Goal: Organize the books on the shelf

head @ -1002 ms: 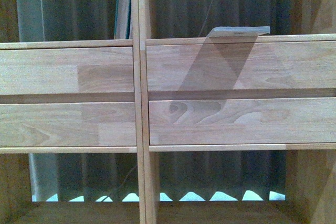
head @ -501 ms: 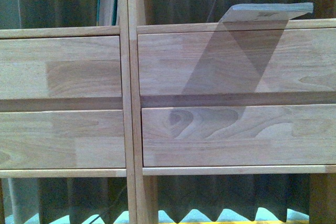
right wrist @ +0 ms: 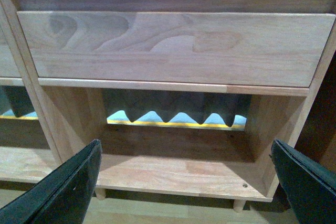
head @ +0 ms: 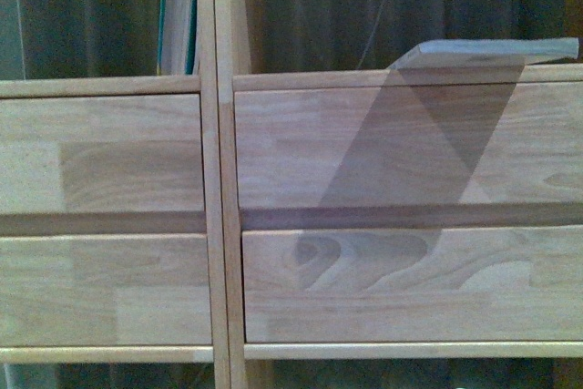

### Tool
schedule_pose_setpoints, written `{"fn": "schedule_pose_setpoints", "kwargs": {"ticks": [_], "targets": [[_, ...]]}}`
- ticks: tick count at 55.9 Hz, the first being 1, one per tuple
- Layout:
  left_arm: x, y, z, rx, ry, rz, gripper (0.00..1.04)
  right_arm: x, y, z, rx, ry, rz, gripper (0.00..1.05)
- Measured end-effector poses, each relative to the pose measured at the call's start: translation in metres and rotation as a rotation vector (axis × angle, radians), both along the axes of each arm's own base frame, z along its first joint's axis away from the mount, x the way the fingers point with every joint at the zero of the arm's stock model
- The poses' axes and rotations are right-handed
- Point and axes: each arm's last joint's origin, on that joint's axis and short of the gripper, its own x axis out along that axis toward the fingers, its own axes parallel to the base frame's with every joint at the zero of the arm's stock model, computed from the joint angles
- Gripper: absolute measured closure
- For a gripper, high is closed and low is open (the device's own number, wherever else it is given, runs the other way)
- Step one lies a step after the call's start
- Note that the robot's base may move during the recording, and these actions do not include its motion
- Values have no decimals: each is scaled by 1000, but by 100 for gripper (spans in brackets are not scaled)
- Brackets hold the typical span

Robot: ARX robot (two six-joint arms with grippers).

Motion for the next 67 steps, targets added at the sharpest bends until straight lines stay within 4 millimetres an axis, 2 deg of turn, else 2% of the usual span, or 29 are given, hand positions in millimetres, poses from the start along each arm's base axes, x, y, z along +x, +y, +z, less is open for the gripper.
{"fn": "schedule_pose_setpoints", "kwargs": {"ticks": [29,33,35,41,44,49,54,59,67], "targets": [[0,0,0,2,0,0,7,0,0,0,0,0,1,7],[0,0,0,2,0,0,7,4,-1,4,153,126,208,7],[0,0,0,2,0,0,7,12,0,17,241,133,269,7],[0,0,0,2,0,0,7,33,2,52,347,67,280,7],[0,0,0,2,0,0,7,50,6,69,399,38,289,7],[0,0,0,2,0,0,7,81,16,82,486,45,295,7],[0,0,0,2,0,0,7,117,23,82,596,107,282,7],[0,0,0,2,0,0,7,162,28,69,765,205,205,7],[0,0,0,2,0,0,7,196,31,62,892,237,143,7]]}}
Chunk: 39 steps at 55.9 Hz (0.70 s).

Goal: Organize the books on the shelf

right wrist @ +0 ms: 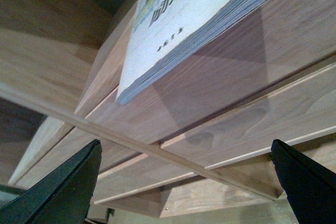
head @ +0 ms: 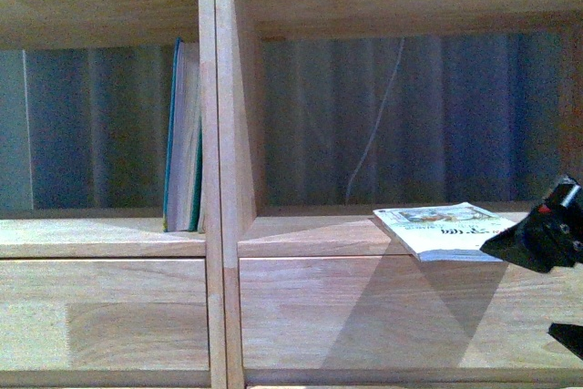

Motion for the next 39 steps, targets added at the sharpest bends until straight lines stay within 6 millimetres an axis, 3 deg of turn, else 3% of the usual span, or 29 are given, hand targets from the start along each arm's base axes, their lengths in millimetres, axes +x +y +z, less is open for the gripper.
{"fn": "schedule_pose_setpoints", "kwargs": {"ticks": [19,32,39], "targets": [[0,0,0,0,0,0,7,56,4,6,190,31,-58,7],[0,0,0,0,0,0,7,78,5,6,264,41,-97,7],[0,0,0,0,0,0,7,84,6,10,279,33,-115,24]]}}
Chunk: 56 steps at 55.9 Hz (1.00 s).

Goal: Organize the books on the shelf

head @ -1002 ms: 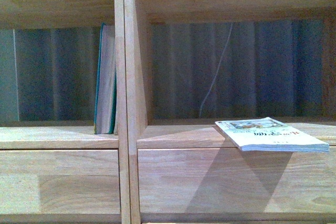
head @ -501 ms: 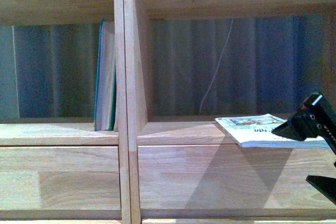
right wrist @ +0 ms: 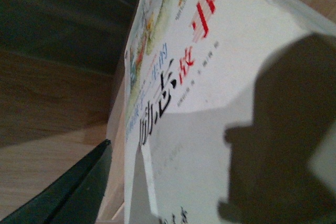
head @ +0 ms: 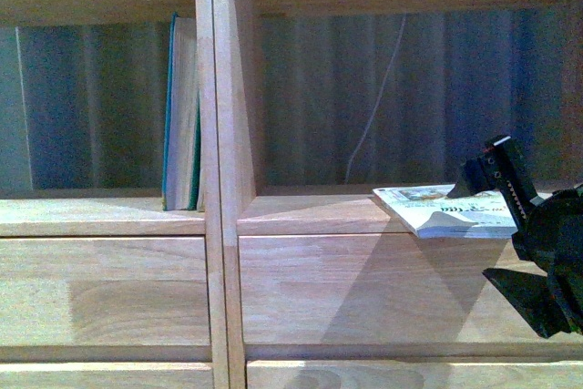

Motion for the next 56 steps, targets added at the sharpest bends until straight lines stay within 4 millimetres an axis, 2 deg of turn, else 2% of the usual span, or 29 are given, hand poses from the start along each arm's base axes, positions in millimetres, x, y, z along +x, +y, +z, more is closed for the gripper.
{"fn": "schedule_pose_setpoints", "kwargs": {"ticks": [15,23,27,34,39,45,51,56], "targets": [[0,0,0,0,0,0,7,8,3,9,24,-20,-9,64],[0,0,0,0,0,0,7,10,4,9,55,-30,-18,94],[0,0,0,0,0,0,7,10,3,11,68,-44,-18,97],[1,1,-2,-21,134,-196,7,4,3,11,86,-62,-2,98],[3,3,4,-34,123,-256,7,-3,2,15,101,-78,25,98],[8,7,28,-22,35,-288,7,-16,2,26,105,-117,53,98],[22,12,64,-37,-60,-347,7,-36,3,52,88,-202,126,98],[36,13,84,-78,-87,-394,7,-49,4,71,56,-269,173,98]]}}
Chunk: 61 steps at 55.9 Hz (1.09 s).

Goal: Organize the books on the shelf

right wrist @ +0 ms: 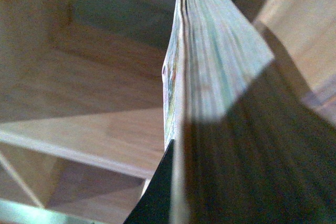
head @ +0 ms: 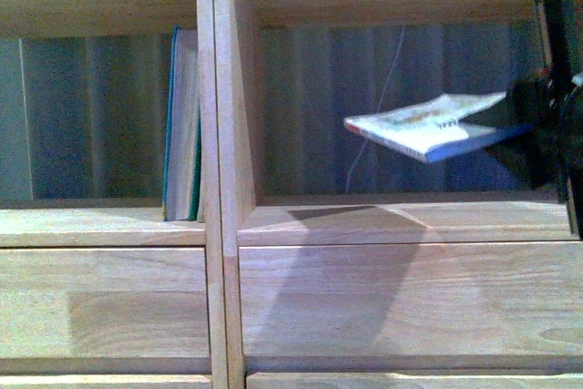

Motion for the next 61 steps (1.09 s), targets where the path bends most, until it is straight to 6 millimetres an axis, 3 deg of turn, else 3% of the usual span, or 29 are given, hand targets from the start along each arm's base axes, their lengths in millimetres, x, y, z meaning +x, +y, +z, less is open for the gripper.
{"fn": "schedule_pose_setpoints", "kwargs": {"ticks": [7,18,35,43,61], "targets": [[35,-4,25,-138,66,-158,7,-27,5,35,-99,-162,82,98],[69,-18,54,-325,87,-388,7,-54,16,59,-207,-309,165,98],[98,-34,96,-621,-12,-712,7,-63,38,54,-311,-365,231,98],[104,-49,100,-697,32,-814,7,-67,48,54,-308,-382,273,98],[114,-82,102,-771,67,-928,7,-97,69,55,-259,-427,404,98]]}}
